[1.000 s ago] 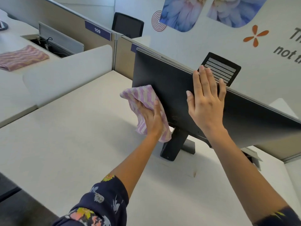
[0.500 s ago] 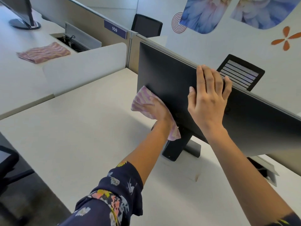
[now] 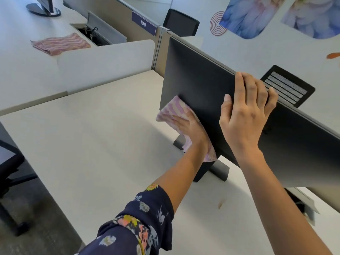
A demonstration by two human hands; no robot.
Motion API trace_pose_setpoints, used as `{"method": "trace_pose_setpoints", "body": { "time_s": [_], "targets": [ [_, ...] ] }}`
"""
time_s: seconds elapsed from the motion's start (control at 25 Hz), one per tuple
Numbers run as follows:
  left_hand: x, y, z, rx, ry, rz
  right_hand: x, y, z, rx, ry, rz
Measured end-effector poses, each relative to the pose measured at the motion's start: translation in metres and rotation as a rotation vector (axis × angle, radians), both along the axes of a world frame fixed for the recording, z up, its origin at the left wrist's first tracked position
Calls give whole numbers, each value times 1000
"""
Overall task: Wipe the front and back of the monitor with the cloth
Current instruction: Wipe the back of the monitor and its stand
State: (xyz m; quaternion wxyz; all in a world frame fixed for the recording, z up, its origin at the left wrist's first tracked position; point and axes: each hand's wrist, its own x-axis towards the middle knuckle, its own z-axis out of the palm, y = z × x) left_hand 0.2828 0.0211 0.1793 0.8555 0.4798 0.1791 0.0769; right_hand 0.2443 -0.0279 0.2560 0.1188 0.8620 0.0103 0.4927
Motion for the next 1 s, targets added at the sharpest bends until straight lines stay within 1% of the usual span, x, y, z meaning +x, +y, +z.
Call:
{"method": "trace_pose_setpoints", "body": {
  "time_s": [0.04,0.08,0.12,0.16,0.24,0.28,0.32,0.4,0.48,0.52,0.56,0.6,0.64,0.68,0.72,0.84,0.88,0.92,1.0],
  "targets": [
    [4,0,-2,-61,58,9,0,0,0,2,0,5],
    [6,1,1,-72,99,5,0,1,0,2,-4,8],
    [6,1,8,-24,103,-1,0,1,0,4,-12,7],
    [2,-2,14,75,66,-7,0,0,0,6,-22,6],
    [-14,-13,19,396,-80,26,1,-2,0,7,-28,14],
    [-23,-22,17,505,-110,21,1,-3,0,13,-20,16],
    [-24,-31,13,587,-114,45,1,-3,1,21,-7,16],
    [-18,-40,2,591,-62,40,2,0,1,25,17,13],
    [-13,-40,-3,562,12,3,2,3,1,23,14,6],
    [-14,-34,2,490,34,-50,2,4,2,25,3,4],
    [-20,-29,9,304,66,-98,1,3,1,24,-4,4],
    [-24,-27,14,65,119,-136,0,3,1,22,-3,6],
    [-27,-24,18,-114,164,-153,-1,2,1,20,1,9],
    [-25,-22,20,-142,182,-175,-2,2,1,20,1,7],
    [-25,-22,24,-103,198,-206,-2,1,2,23,-2,2],
    [-42,-30,27,402,-24,-301,-2,3,3,58,13,21],
    [-49,-36,17,468,-109,-331,-2,2,4,69,27,44],
    [-58,-41,7,542,-153,-351,-3,0,6,75,46,66],
    [-68,-47,-34,819,-179,-306,-7,-6,8,83,90,104]
  ]
}}
